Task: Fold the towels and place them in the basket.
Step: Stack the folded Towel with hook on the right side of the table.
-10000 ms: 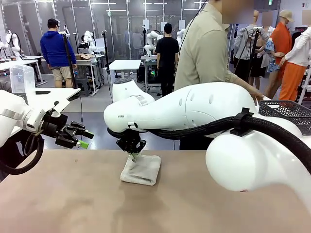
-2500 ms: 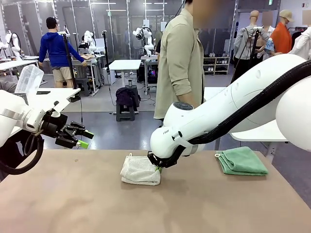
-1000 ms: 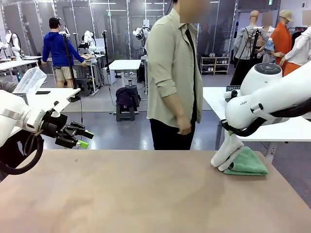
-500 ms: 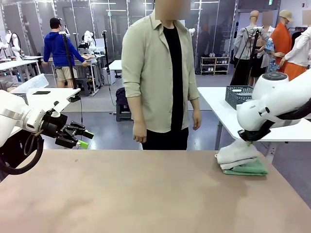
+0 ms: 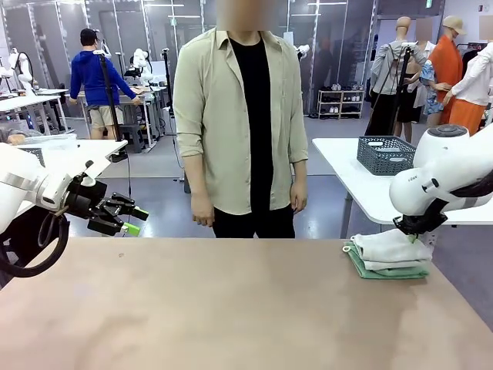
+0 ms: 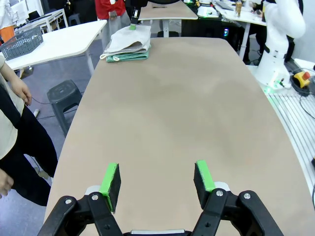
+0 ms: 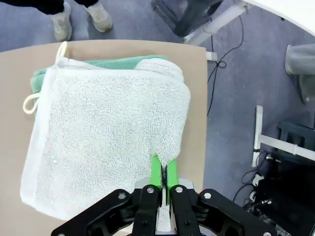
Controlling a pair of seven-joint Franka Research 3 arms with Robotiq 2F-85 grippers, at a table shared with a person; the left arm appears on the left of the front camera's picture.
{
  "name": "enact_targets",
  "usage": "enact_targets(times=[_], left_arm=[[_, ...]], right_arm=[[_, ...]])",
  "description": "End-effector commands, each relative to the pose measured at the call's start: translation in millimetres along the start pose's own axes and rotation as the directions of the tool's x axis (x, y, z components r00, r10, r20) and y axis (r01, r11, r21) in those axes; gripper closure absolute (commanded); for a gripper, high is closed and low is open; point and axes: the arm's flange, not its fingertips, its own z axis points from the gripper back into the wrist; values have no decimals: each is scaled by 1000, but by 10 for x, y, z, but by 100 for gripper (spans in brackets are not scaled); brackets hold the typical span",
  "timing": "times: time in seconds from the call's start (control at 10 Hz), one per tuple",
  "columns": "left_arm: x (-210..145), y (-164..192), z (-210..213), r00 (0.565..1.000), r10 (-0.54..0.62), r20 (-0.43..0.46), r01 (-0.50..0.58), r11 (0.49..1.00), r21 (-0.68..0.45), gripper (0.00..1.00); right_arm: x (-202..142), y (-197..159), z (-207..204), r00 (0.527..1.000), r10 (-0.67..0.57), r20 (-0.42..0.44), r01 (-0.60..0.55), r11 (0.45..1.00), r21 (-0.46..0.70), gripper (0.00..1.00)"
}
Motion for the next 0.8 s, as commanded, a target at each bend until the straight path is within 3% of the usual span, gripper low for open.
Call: enact_targets(times=[0.0,0.1,0.2,0.3,0.4,0.5,0.6,0.7], left_arm=[[13,-22,4,1000,-2,-2,2,1000,2,24],[13,-22,4,1000,-2,-2,2,1000,2,24],[13,-22,4,1000,-2,-2,2,1000,2,24],[13,-22,4,1000,-2,-2,2,1000,2,24],[13,-22,4,1000,-2,-2,2,1000,2,24],[13,-22,4,1000,-2,-2,2,1000,2,24],[13,-22,4,1000,-2,-2,2,1000,2,24],[13,-22,4,1000,-2,-2,2,1000,2,24]], right_arm=[[71,11,-40,999,48,14,-48,998,48,77],[76,15,-30,998,55,17,-56,997,48,72],[73,6,13,998,58,19,-59,997,47,57],[60,-13,103,998,57,24,-59,997,50,53],[24,-47,273,998,57,33,-59,997,54,38],[-40,-82,560,997,57,60,-60,997,58,34],[-154,-108,945,995,56,76,-62,996,71,19],[-319,-134,1443,994,51,93,-59,995,84,19]])
